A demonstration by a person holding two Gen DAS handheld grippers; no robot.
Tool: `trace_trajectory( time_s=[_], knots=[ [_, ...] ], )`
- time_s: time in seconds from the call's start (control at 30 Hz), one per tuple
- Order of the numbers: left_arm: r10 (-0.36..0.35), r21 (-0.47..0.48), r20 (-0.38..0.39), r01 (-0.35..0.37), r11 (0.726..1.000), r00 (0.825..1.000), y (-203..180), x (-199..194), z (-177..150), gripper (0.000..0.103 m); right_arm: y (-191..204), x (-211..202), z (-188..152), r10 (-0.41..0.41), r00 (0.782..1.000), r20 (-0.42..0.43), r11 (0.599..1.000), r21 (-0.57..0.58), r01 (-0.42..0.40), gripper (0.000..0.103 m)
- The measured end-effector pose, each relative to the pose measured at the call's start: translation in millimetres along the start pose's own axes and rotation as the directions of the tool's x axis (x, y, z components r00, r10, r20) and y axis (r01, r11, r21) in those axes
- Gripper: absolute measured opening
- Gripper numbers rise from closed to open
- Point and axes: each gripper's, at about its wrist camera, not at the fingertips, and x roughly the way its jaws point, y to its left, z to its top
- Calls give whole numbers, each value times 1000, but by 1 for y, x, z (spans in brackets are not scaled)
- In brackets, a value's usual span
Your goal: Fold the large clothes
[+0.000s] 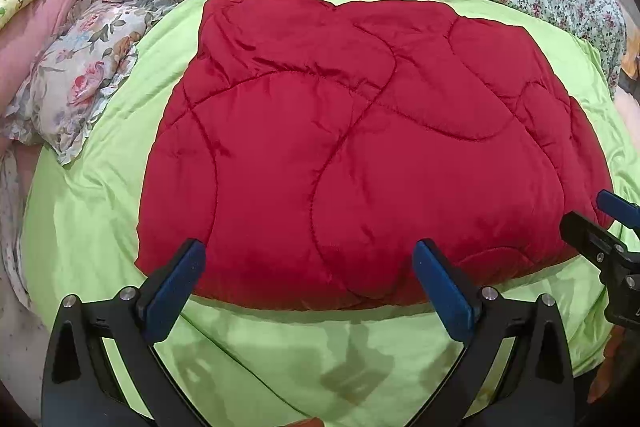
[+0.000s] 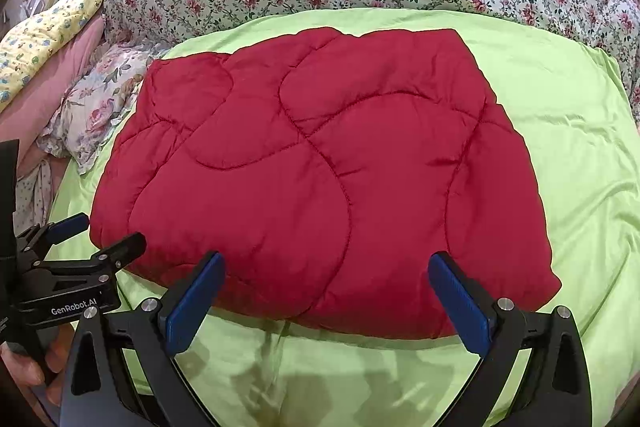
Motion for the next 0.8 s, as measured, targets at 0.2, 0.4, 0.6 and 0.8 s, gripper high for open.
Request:
trace_trajectory(
  time_s=[0.2, 0.4, 0.6, 0.8],
  knots=[
    [0, -3, 3, 0, 1000, 1000, 0, -1, 0, 103, 1, -2, 1, 1, 1000, 3, 1000, -2, -1, 102],
    [-4, 1, 7, 4, 1000, 1000, -1, -3, 0, 103, 0, -4, 1, -1, 1000, 6, 1000, -3, 1, 102],
    [-5, 1, 14, 5, 1000, 1000, -2, -4, 1, 103, 0, -6, 2, -1, 1000, 8, 1000, -3, 1, 102],
    [-5, 1, 13, 5, 1000, 1000, -2, -4, 1, 103, 0, -7, 4, 1, 1000, 7, 1000, -4, -1, 102]
  ],
)
